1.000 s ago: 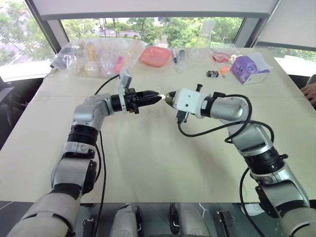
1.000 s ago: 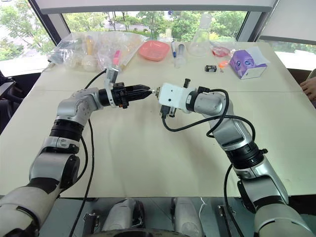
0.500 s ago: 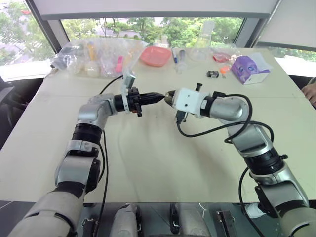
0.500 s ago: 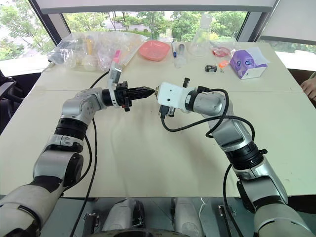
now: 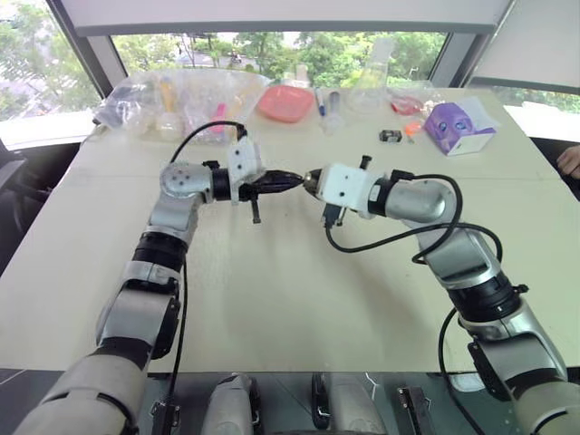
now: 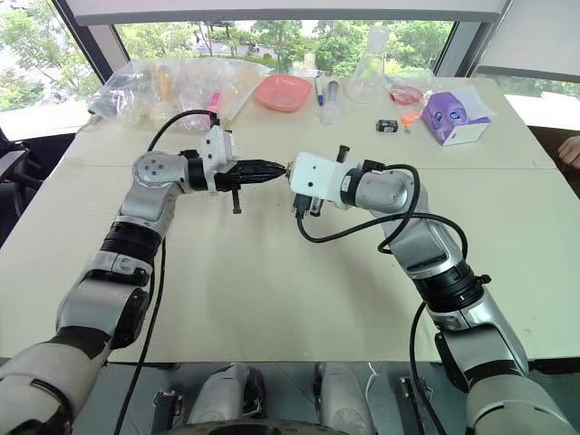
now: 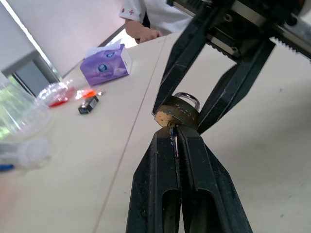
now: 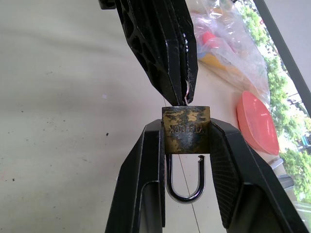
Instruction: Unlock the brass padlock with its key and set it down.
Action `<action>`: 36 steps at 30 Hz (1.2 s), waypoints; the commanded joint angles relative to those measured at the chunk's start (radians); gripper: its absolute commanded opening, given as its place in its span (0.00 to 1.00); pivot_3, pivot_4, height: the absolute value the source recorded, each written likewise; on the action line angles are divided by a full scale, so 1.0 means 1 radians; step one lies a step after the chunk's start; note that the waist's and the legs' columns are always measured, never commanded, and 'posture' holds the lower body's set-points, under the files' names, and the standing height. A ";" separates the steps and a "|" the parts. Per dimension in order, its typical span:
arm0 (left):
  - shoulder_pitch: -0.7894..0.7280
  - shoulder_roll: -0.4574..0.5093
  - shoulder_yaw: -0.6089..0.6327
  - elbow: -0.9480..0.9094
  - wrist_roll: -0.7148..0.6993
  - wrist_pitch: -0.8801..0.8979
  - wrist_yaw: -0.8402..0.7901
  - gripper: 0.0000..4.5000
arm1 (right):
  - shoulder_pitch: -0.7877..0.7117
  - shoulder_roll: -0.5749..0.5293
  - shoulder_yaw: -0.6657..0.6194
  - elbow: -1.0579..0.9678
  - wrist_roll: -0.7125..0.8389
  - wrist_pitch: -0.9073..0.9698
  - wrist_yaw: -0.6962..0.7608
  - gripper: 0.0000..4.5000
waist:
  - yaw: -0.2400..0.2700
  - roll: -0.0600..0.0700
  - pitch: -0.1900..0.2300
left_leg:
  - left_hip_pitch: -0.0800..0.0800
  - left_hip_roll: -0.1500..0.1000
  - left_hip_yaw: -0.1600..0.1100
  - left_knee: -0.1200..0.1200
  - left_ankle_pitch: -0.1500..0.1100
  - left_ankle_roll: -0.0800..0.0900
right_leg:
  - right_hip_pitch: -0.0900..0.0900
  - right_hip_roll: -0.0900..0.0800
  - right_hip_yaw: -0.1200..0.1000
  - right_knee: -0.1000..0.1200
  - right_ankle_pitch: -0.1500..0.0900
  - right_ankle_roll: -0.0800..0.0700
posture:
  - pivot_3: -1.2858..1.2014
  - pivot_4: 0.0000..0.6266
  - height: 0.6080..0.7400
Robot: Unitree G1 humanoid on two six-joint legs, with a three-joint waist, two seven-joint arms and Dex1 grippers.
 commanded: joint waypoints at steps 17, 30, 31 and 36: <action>-0.158 -0.006 0.122 0.039 -0.243 0.758 -0.132 0.62 | -0.046 0.024 -0.018 -0.015 -0.057 -0.120 -0.067 0.15 | -0.003 0.000 0.000 | 0.000 0.000 -0.001 0.000 0.000 0.000 | 0.000 0.000 0.000 0.000 0.000 0.000 | 0.52 0.24 0.94; -0.175 -0.050 0.128 0.110 -0.228 0.714 -0.103 0.01 | -0.037 0.033 -0.016 -0.032 -0.080 -0.123 -0.068 0.15 | -0.004 0.000 0.000 | 0.000 0.000 -0.001 0.000 0.000 0.000 | 0.000 0.000 0.000 0.000 0.000 0.000 | 0.52 0.24 0.94; -0.174 -0.048 0.126 0.111 -0.224 0.711 -0.104 0.01 | -0.036 0.033 -0.016 -0.033 -0.081 -0.123 -0.068 0.15 | -0.004 0.000 0.000 | 0.000 0.000 -0.001 0.000 0.000 0.000 | 0.000 0.000 0.000 0.000 0.000 0.000 | 0.52 0.24 0.94; -0.172 -0.044 0.125 0.117 -0.217 0.696 -0.100 0.01 | -0.032 0.033 -0.018 -0.030 -0.082 -0.121 -0.065 0.15 | -0.004 0.000 0.000 | 0.000 0.000 -0.001 0.000 0.000 0.000 | 0.000 0.000 0.000 0.000 0.000 0.000 | 0.52 0.24 0.94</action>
